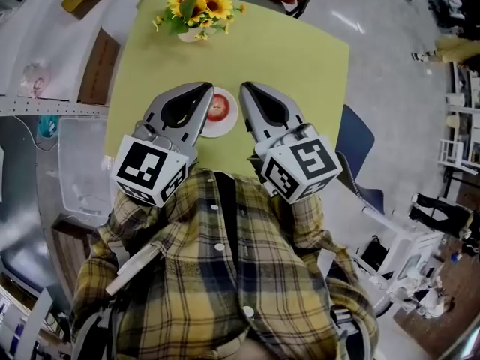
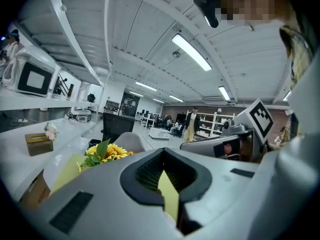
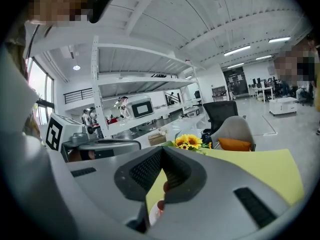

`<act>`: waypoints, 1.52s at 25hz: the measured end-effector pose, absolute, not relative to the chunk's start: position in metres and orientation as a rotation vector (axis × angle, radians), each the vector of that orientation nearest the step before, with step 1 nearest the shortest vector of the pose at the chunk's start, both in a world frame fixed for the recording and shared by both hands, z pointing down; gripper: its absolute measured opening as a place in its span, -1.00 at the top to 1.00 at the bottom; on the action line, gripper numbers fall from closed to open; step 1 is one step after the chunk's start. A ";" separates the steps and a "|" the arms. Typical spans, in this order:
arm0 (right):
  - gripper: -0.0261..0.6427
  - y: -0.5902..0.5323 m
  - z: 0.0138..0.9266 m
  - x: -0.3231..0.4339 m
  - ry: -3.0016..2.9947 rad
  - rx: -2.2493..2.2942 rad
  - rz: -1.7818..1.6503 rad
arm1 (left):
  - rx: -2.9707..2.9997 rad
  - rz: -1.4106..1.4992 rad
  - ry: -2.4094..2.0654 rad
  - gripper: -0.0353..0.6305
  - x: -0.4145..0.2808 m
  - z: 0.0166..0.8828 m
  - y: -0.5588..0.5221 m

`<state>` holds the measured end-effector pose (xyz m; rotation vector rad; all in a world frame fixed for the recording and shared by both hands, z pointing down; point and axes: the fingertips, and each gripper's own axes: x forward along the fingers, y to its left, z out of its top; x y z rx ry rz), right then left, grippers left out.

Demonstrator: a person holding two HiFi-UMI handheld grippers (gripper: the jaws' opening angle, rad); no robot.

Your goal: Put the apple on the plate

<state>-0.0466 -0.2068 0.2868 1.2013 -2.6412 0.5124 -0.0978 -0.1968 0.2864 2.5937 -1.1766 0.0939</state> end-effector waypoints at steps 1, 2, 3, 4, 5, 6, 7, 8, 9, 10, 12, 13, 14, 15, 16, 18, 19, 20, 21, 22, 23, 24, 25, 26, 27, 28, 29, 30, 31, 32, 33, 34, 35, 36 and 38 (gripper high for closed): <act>0.93 -0.205 0.288 -0.046 -2.641 1.204 0.527 | 2.593 0.097 -1.173 0.87 -0.098 0.287 -0.196; 0.93 -0.202 0.289 -0.046 -2.641 1.208 0.539 | 2.593 0.104 -1.168 0.87 -0.098 0.287 -0.195; 0.93 -0.200 0.290 -0.045 -2.640 1.211 0.546 | 2.594 0.111 -1.160 0.87 -0.098 0.288 -0.193; 0.93 -0.198 0.292 -0.044 -2.638 1.213 0.547 | 2.593 0.118 -1.150 0.87 -0.098 0.289 -0.192; 0.94 -0.196 0.293 -0.044 -2.634 1.213 0.541 | 2.592 0.122 -1.140 0.87 -0.098 0.290 -0.191; 0.93 -0.194 0.294 -0.043 -2.628 1.213 0.529 | 2.590 0.124 -1.133 0.87 -0.099 0.290 -0.190; 0.94 -0.193 0.295 -0.043 -2.620 1.213 0.514 | 2.588 0.125 -1.131 0.87 -0.100 0.290 -0.190; 0.93 -0.192 0.296 -0.043 -2.614 1.212 0.502 | 2.588 0.127 -1.131 0.87 -0.100 0.290 -0.189; 0.93 -0.191 0.296 -0.043 -2.610 1.211 0.497 | 2.587 0.131 -1.131 0.87 -0.101 0.290 -0.189; 0.93 -0.190 0.297 -0.044 -2.609 1.210 0.497 | 2.587 0.138 -1.129 0.87 -0.101 0.291 -0.188; 0.93 -0.189 0.298 -0.045 -2.608 1.209 0.498 | 2.586 0.146 -1.118 0.87 -0.101 0.292 -0.187; 0.94 -0.188 0.299 -0.046 -2.607 1.206 0.495 | 2.587 0.147 -1.114 0.87 -0.101 0.292 -0.186; 0.94 -0.188 0.299 -0.047 -2.606 1.202 0.491 | 2.587 0.148 -1.112 0.87 -0.101 0.292 -0.186; 0.94 -0.188 0.300 -0.048 -2.606 1.198 0.489 | 2.588 0.151 -1.112 0.87 -0.101 0.292 -0.186; 0.94 -0.187 0.300 -0.048 -2.607 1.194 0.488 | 2.590 0.156 -1.114 0.87 -0.101 0.291 -0.185; 0.94 -0.186 0.299 -0.049 -2.608 1.190 0.486 | 2.593 0.162 -1.118 0.87 -0.101 0.290 -0.184; 0.94 -0.185 0.298 -0.049 -2.607 1.189 0.485 | 2.594 0.163 -1.120 0.87 -0.102 0.289 -0.183; 0.94 -0.185 0.298 -0.048 -2.607 1.190 0.485 | 2.594 0.163 -1.121 0.87 -0.102 0.289 -0.182; 0.94 -0.184 0.298 -0.048 -2.605 1.190 0.486 | 2.593 0.163 -1.121 0.87 -0.102 0.288 -0.182; 0.94 -0.184 0.297 -0.048 -2.603 1.190 0.486 | 2.592 0.163 -1.122 0.87 -0.103 0.287 -0.181; 0.94 -0.183 0.297 -0.049 -2.601 1.190 0.487 | 2.590 0.164 -1.123 0.87 -0.103 0.287 -0.181; 0.94 -0.183 0.298 -0.049 -2.600 1.189 0.488 | 2.589 0.164 -1.124 0.87 -0.103 0.286 -0.181; 0.94 -0.182 0.298 -0.049 -2.600 1.188 0.489 | 2.588 0.165 -1.125 0.87 -0.103 0.286 -0.180; 0.94 -0.182 0.298 -0.049 -2.599 1.187 0.490 | 2.588 0.166 -1.126 0.87 -0.103 0.286 -0.180; 0.94 -0.182 0.298 -0.049 -2.599 1.186 0.490 | 2.587 0.168 -1.127 0.87 -0.104 0.287 -0.180; 0.94 -0.182 0.299 -0.049 -2.598 1.185 0.491 | 2.586 0.170 -1.127 0.87 -0.104 0.287 -0.181; 0.94 -0.183 0.300 -0.049 -2.596 1.184 0.492 | 2.585 0.173 -1.128 0.87 -0.104 0.288 -0.181; 0.94 -0.183 0.301 -0.049 -2.595 1.184 0.493 | 2.583 0.177 -1.128 0.87 -0.104 0.289 -0.182; 0.94 -0.183 0.301 -0.049 -2.593 1.183 0.493 | 2.582 0.182 -1.129 0.87 -0.104 0.290 -0.182; 0.94 -0.183 0.303 -0.049 -2.592 1.183 0.494 | 2.582 0.187 -1.128 0.87 -0.104 0.291 -0.182; 0.94 -0.183 0.304 -0.049 -2.591 1.181 0.495 | 2.582 0.192 -1.126 0.87 -0.103 0.293 -0.182; 0.94 -0.183 0.305 -0.049 -2.589 1.180 0.496 | 2.581 0.197 -1.123 0.87 -0.102 0.294 -0.182; 0.94 -0.183 0.306 -0.049 -2.587 1.179 0.497 | 2.579 0.201 -1.120 0.87 -0.101 0.295 -0.182; 0.94 -0.184 0.307 -0.048 -2.585 1.178 0.497 | 2.578 0.205 -1.118 0.87 -0.100 0.296 -0.182; 0.94 -0.184 0.308 -0.047 -2.582 1.178 0.499 | 2.579 0.210 -1.113 0.87 -0.099 0.297 -0.183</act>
